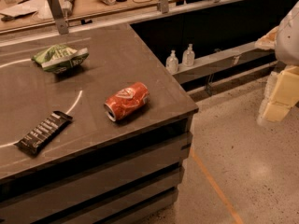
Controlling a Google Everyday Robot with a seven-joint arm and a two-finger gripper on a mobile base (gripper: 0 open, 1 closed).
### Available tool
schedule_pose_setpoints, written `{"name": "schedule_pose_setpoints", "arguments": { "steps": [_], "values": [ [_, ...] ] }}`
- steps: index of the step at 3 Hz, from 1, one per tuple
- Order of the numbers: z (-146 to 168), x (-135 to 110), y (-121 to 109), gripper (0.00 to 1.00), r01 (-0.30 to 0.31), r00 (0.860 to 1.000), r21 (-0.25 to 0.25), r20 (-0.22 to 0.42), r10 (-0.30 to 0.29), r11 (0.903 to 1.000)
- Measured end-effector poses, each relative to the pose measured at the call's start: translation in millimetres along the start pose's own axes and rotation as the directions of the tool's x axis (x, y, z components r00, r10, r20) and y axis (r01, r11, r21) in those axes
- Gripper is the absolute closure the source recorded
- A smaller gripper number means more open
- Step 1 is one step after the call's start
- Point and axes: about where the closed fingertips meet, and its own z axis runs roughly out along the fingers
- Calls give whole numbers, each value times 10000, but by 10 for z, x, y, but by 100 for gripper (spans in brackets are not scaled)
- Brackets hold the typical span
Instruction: Place coke can upright
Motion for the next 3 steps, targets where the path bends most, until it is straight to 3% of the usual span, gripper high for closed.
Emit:
{"name": "schedule_pose_setpoints", "arguments": {
  "steps": [1,2,3],
  "values": [
    [0,0,0,0,0,10000,2,1,0,10000],
    [24,-180,-58,0,612,9978,56,237,-613,9981],
    [152,-686,-125,0,2585,9644,125,552,-2588,9659]
  ]
}}
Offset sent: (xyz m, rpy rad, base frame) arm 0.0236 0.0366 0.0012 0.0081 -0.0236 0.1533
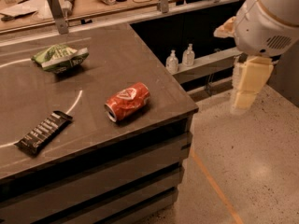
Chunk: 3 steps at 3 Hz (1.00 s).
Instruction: Place coke can upright
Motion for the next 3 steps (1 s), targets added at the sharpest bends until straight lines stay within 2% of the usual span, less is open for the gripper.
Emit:
{"name": "schedule_pose_setpoints", "arguments": {
  "steps": [1,2,3],
  "values": [
    [211,-415,-41,0,1829,9826,-171,350,-1822,9830],
    [464,-895,0,0,3474,9350,-322,873,-3436,9372],
    [811,-1349,143,0,4739,8770,-600,1224,-4647,8786]
  ]
}}
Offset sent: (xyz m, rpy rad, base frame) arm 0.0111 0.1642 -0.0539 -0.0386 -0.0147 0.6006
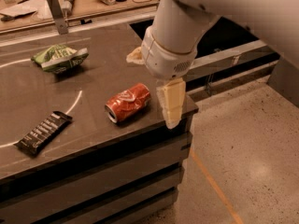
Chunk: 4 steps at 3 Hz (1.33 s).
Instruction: Place coke can upright
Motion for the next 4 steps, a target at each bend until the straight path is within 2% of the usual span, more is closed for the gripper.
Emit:
{"name": "schedule_pose_setpoints", "arguments": {
  "steps": [1,2,4],
  "values": [
    [388,-376,-101,0,1053,9942,-481,280,-1041,9933],
    [585,-525,-148,0,1417,9894,-815,423,-1386,9865],
    [990,-667,-237,1,1934,9806,-1433,612,-1864,9706]
  ]
}}
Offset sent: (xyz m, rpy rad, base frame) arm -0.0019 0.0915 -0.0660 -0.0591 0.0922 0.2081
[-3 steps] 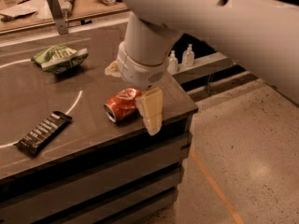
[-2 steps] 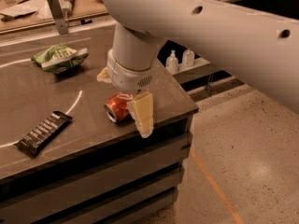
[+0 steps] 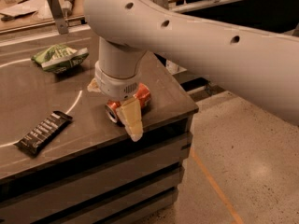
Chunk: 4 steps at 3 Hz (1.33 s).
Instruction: Place coke can upright
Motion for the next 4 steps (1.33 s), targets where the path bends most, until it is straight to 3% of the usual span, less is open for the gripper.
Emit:
{"name": "schedule_pose_setpoints", "arguments": {
  "steps": [2,3,4],
  "values": [
    [119,12,-102,45,254,9996,-40,-121,-254,9997],
    [3,23,-90,75,505,9987,41,-88,-504,9987],
    [-191,39,-121,98,424,9987,356,269,-434,9985]
  ]
}}
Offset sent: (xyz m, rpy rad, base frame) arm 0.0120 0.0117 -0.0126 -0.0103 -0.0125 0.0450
